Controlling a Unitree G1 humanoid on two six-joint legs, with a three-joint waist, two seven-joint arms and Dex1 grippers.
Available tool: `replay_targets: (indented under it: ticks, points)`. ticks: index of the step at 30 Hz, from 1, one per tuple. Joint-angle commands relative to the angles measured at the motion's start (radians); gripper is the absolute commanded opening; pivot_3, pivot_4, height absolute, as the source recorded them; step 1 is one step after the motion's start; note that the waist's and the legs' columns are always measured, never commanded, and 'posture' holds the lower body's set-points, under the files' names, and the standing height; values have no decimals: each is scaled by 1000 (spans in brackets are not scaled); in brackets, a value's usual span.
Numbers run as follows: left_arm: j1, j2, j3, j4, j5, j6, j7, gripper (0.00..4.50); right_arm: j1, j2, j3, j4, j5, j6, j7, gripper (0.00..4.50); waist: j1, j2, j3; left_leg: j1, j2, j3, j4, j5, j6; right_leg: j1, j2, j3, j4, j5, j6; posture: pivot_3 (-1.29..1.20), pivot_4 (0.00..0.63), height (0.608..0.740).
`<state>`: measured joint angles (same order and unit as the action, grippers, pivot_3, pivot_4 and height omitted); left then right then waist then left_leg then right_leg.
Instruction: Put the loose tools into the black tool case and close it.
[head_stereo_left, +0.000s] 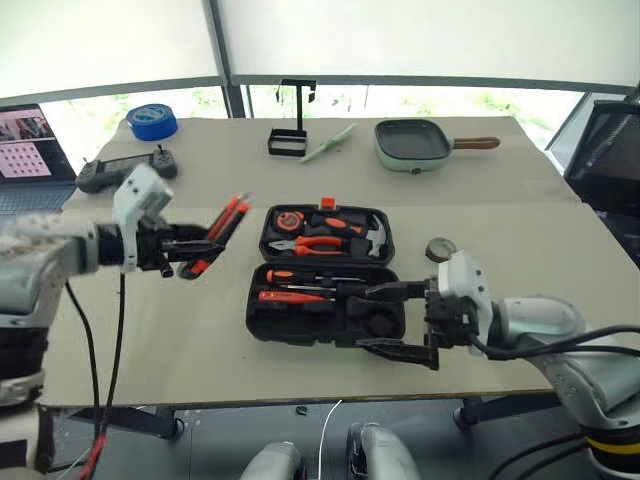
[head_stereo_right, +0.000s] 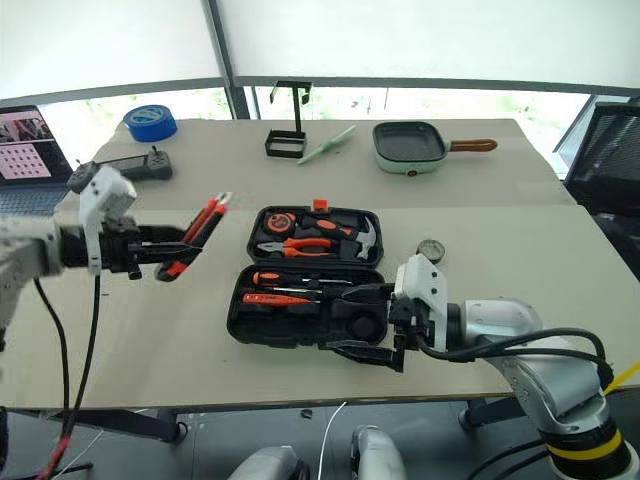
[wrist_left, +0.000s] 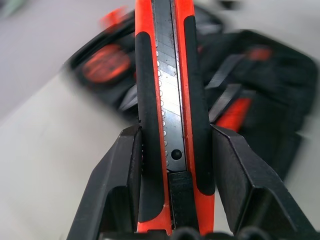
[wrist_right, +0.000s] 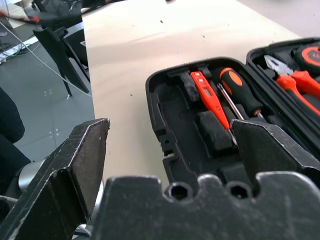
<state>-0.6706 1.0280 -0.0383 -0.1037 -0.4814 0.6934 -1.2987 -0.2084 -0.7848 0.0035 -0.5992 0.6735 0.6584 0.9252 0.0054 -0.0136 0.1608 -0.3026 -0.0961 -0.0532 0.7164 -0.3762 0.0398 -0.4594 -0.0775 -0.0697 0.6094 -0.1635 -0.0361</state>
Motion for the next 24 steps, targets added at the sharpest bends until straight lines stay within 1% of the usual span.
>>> replay_targets:
  ticks: [1, 3, 4, 9, 14, 19, 23, 24]
  points:
    - [-118, -71, -196, 89, 153, -154, -101, 1601, 13, -9, -40, -41, 1, -7, -27, 4500, 3, 0, 0, 0, 0, 0, 1, 0, 0, 1, 0, 0, 0, 0, 0, 0, 150, 740]
    - [-172, -136, -282, 114, 202, -218, -146, 1601, 22, -8, -36, -49, -13, -13, -42, 4500, 6, 0, 0, -2, 2, 0, 4, 0, 1, 1, 0, 0, 1, 0, -1, 0, 150, 740]
    - [-190, -161, -320, 118, 221, -238, -175, 1601, 25, -6, -36, -53, -15, -12, -51, 4500, 7, 0, 0, -2, 2, -1, 5, 3, 5, 1, 0, 0, 2, 1, -1, 0, 150, 740]
    - [-236, -237, -450, 142, 307, -297, -266, 1601, 57, 0, -60, -85, -2, -1, -89, 4500, 7, -1, 0, -4, 2, -2, 4, 4, 8, -1, 1, 0, 2, 1, -1, 0, 150, 740]
    - [-241, -288, -500, 190, 362, -277, -281, 1601, 105, 6, -70, -109, -8, -9, -120, 4500, 7, -1, 0, -6, 3, -2, 5, 3, 11, -2, 2, 0, 2, 2, -1, 0, 150, 740]
    - [-242, -313, -524, 206, 374, -224, -312, 1601, 126, 17, -67, -132, -16, -12, -149, 4500, 8, -1, 0, -7, 3, -2, 6, 2, 14, -2, 2, 0, 2, 2, 0, 0, 150, 740]
    - [-245, -331, -532, 224, 399, -205, -301, 1601, 135, 19, -67, -135, -22, -18, -159, 4500, 9, -1, 0, -9, 3, -3, 9, 2, 15, -3, 3, -1, 2, 2, 0, 0, 150, 740]
    - [-250, -331, -536, 214, 366, -171, -306, 2095, 134, 19, -67, -132, -26, -20, -159, 4500, 9, -1, 0, -9, 3, -3, 9, 2, 15, -3, 3, -1, 2, 2, 0, 0, 150, 740]
